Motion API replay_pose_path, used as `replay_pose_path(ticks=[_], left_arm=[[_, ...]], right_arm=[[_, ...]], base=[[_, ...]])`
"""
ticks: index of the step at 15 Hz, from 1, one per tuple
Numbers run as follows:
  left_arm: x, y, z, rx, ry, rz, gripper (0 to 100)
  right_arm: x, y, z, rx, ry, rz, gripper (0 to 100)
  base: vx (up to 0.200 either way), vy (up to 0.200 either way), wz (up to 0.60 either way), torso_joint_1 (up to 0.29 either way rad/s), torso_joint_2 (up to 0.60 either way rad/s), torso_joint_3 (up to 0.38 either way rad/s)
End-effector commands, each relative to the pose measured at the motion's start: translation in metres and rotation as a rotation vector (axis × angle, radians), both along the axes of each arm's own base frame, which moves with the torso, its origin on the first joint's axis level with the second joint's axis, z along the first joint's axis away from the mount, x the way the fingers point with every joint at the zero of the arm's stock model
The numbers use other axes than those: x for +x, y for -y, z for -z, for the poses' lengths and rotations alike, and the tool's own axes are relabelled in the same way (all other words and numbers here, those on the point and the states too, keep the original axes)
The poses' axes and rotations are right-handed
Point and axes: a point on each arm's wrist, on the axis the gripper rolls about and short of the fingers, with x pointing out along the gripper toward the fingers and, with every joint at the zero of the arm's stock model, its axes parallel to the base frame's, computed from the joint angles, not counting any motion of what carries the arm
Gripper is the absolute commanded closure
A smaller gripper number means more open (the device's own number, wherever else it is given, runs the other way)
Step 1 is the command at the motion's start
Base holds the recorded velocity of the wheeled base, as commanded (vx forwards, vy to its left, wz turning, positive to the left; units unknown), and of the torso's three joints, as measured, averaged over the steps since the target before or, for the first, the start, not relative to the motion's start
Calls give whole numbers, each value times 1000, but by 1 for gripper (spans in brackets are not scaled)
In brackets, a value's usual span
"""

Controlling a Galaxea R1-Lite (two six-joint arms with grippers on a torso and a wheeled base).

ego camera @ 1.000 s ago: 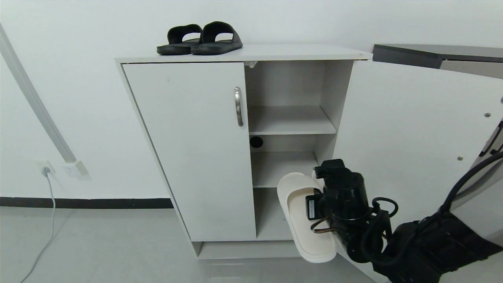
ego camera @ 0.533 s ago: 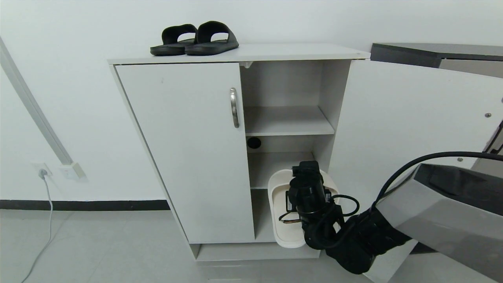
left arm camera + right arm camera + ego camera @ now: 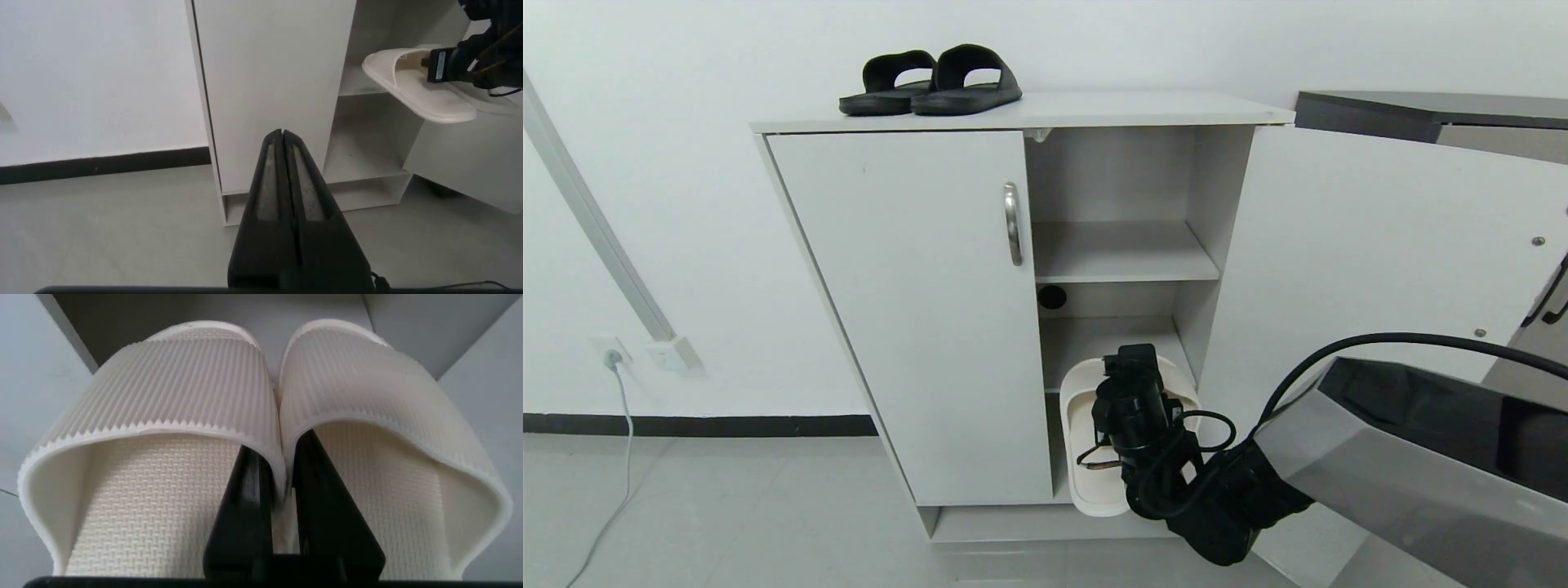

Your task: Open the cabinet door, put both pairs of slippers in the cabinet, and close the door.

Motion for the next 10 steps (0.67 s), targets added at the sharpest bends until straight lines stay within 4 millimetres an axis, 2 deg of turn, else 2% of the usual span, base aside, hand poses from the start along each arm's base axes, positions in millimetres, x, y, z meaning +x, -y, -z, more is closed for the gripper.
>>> replay_pose_path(ticks=[1, 5, 10], left_arm=[[0, 0, 0, 0, -2, 0, 100], [0, 0, 0, 0, 0, 0, 100], [0, 0, 0, 0, -3, 0, 100]], right_arm=[[1, -1, 5, -4, -4, 1, 100], [3, -3, 6, 0, 0, 1, 100], [5, -2, 9, -3, -3, 5, 100]], base=[[0, 0, 0, 0, 0, 0], [0, 0, 0, -1, -1, -27], [0, 0, 0, 2, 4, -184]])
